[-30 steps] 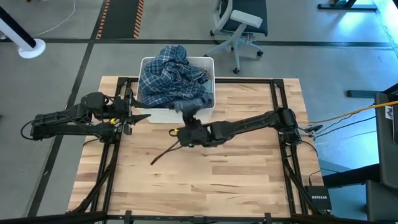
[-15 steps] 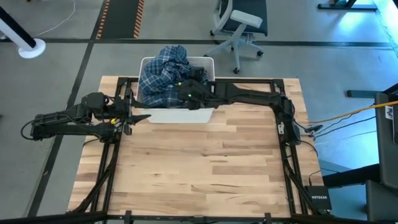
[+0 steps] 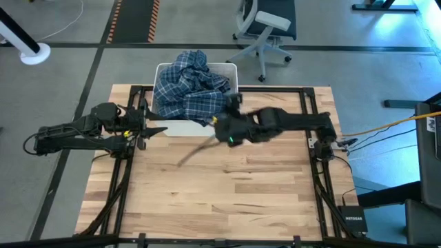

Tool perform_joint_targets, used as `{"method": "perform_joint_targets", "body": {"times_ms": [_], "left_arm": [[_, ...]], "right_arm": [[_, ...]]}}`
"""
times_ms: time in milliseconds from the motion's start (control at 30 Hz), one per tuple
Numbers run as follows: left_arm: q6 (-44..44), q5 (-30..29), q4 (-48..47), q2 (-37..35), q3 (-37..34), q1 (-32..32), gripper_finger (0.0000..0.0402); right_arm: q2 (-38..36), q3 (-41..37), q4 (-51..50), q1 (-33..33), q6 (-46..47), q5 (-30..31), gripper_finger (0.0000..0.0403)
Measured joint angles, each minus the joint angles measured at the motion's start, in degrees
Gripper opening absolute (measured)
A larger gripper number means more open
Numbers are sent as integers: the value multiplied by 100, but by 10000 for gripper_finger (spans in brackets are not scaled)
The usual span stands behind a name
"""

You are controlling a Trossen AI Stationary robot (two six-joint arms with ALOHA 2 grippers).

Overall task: Sort clothes
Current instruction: Return to Home Position

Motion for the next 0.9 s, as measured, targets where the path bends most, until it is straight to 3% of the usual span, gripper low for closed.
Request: {"method": "perform_joint_targets", "body": {"times_ms": [200, 367, 500, 700, 900], "left_arm": [[-408, 96, -72, 97, -9, -2, 159], [-373, 151, 238, 233, -353, 0, 159], [-409, 109, 535, 342, -437, 3, 159], [-430, 38, 644, 354, -437, 3, 159], [-469, -8, 624, 356, -437, 5, 159]], "right_arm": [[-66, -353, -1583, 749, 1651, 553, 232], [-366, -1285, -1578, 1278, 2137, 1130, 232], [-971, -2533, -1394, 1360, 2585, 1296, 232], [-2343, -4899, 807, 1106, 2079, 1033, 232], [-3791, -7554, 4689, 701, 414, -346, 232]]}}
